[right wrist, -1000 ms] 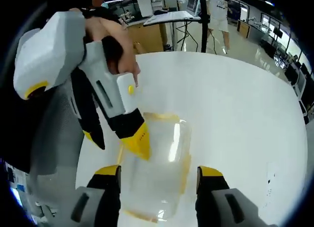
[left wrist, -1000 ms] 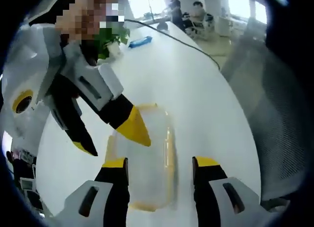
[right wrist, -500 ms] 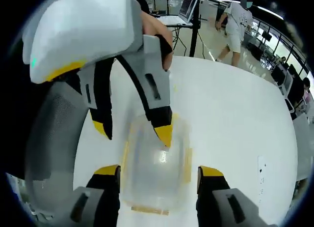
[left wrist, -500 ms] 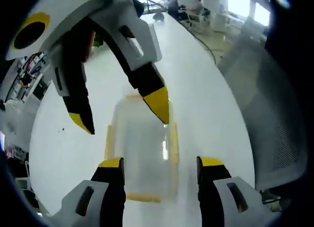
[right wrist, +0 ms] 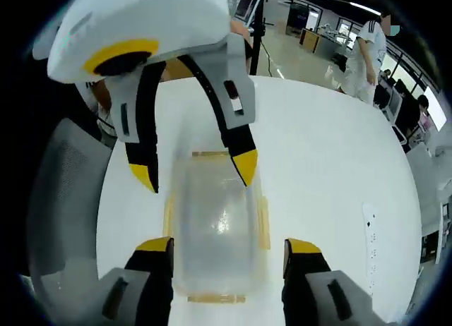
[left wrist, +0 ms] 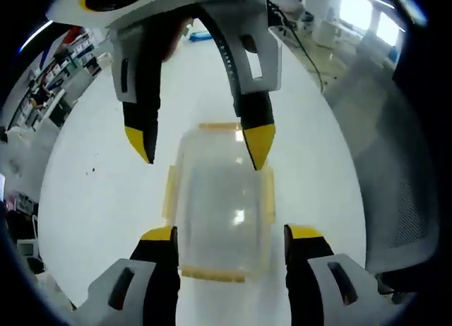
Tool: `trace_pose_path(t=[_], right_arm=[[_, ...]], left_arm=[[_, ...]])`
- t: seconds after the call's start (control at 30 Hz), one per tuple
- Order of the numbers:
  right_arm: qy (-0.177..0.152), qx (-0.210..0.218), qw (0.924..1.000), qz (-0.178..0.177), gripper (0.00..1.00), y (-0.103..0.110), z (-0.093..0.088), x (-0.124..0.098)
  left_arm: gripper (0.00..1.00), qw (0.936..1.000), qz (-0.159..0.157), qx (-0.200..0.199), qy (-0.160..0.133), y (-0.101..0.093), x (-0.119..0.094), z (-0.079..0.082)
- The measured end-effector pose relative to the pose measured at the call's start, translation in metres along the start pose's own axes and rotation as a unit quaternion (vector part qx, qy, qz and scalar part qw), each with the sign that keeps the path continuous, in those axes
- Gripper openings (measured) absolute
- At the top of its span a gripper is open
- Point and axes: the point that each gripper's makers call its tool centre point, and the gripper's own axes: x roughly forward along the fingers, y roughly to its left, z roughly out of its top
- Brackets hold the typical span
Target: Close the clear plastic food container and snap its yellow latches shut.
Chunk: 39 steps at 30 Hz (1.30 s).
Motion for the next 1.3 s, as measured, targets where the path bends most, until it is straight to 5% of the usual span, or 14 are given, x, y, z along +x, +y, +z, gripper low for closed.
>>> trace_pose_path(t=[0.07, 0.2, 0.47, 0.63, 1.0, 1.3], right_arm=[[-0.016, 0.029, 0.9994, -0.005, 0.62, -0.001, 0.003, -0.001], [-0.003, 0.021, 0.9995, -0.023, 0.63, 0.002, -0.003, -0.001], [-0.034, 0.111, 0.9907, -0.071, 0.63, -0.004, -0.002, -0.004], [-0.055, 0.178, 0.9746, -0.124, 0.62, -0.014, -0.003, -0.011], [-0.082, 0.264, 0.9429, -0.185, 0.62, -0.026, 0.001, -0.019], [-0.068, 0.285, 0.9304, -0.220, 0.62, -0.030, -0.005, -0.015]], left_arm=[[0.59, 0.9999, 0.008, -0.008, 0.005, 0.003, 0.000, -0.002], [0.70, 0.9985, 0.042, -0.029, 0.017, 0.012, 0.002, -0.007], [0.66, 0.9910, 0.080, -0.107, -0.003, 0.018, 0.000, 0.000], [0.71, 0.9743, 0.124, -0.187, -0.020, 0.030, -0.004, -0.001], [0.69, 0.9497, 0.176, -0.259, -0.011, 0.035, -0.009, -0.011], [0.69, 0.9271, 0.205, -0.312, -0.036, 0.042, -0.012, -0.015]])
